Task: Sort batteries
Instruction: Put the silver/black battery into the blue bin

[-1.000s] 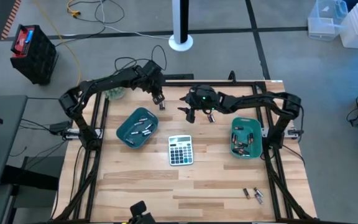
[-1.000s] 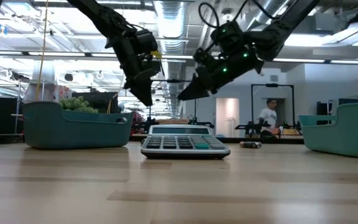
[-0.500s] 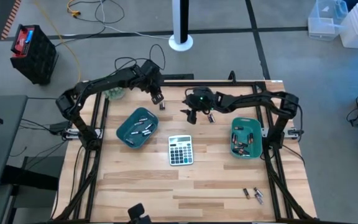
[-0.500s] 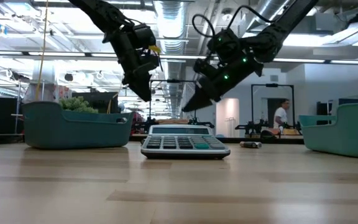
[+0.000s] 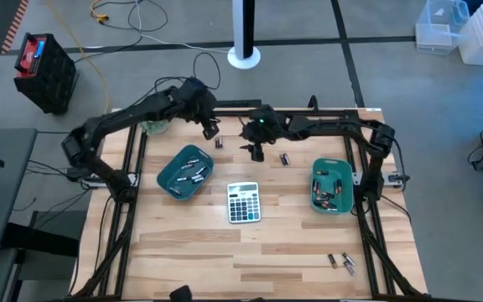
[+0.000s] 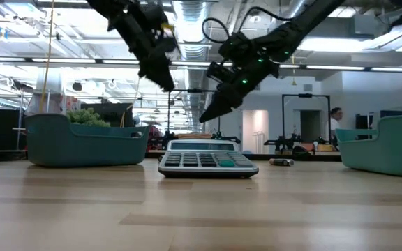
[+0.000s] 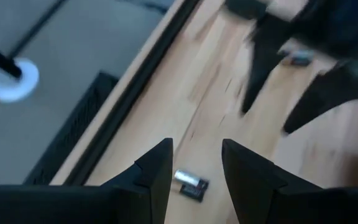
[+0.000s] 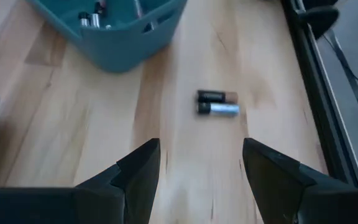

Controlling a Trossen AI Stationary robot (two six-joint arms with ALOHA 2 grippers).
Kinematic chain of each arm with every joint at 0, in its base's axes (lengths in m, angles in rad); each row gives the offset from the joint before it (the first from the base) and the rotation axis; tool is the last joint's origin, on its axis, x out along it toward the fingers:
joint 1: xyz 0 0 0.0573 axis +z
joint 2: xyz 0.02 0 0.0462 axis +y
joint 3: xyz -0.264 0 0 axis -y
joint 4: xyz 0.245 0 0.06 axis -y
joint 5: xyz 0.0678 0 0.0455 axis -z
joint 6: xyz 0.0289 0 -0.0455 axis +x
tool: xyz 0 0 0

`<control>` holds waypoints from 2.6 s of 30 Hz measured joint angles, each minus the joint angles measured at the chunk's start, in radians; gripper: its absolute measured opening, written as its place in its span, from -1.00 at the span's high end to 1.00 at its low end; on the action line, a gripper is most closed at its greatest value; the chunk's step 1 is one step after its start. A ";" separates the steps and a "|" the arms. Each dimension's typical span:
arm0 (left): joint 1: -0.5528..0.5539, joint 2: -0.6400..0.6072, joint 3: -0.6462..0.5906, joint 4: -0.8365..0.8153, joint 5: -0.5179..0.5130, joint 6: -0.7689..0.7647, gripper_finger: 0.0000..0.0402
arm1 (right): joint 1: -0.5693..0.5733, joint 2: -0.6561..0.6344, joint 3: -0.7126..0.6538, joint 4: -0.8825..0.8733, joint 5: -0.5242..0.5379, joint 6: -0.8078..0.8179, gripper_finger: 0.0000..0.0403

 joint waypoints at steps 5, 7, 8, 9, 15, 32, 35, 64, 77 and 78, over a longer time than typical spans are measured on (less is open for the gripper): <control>-0.011 -0.174 -0.168 0.127 -0.013 -0.055 0.34 | -0.003 0.114 0.158 -0.078 -0.007 -0.022 -0.22; -0.009 -0.257 -0.255 0.167 -0.038 -0.083 0.34 | -0.002 0.172 0.236 -0.135 -0.007 -0.034 -0.22; -0.011 -0.300 -0.300 0.194 -0.049 -0.097 0.34 | -0.003 0.202 0.275 -0.172 -0.006 -0.039 -0.22; -0.017 -0.340 -0.340 0.221 -0.052 -0.112 0.34 | -0.003 0.234 0.318 -0.216 -0.007 -0.047 -0.22; -0.075 -0.550 -0.548 0.357 -0.070 -0.187 0.34 | 0.002 0.393 0.572 -0.396 0.009 -0.066 -0.24; -0.213 -0.729 -0.733 0.428 -0.172 -0.191 0.34 | -0.008 0.660 1.069 -0.797 0.021 -0.102 -0.52; -0.230 -0.754 -0.733 0.429 -0.174 -0.186 0.34 | -0.022 0.662 1.078 -0.778 0.020 -0.138 -0.52; -0.380 -0.808 -0.732 0.397 -0.268 -0.159 0.34 | -0.064 0.647 1.079 -0.908 -0.147 -0.159 -0.44; -0.380 -0.808 -0.732 0.373 -0.268 -0.166 0.34 | -0.144 0.639 1.078 -0.956 -0.078 -0.023 -0.39; -0.380 -0.808 -0.732 0.373 -0.268 -0.167 0.34 | -0.147 0.639 1.078 -0.943 -0.077 0.009 -0.39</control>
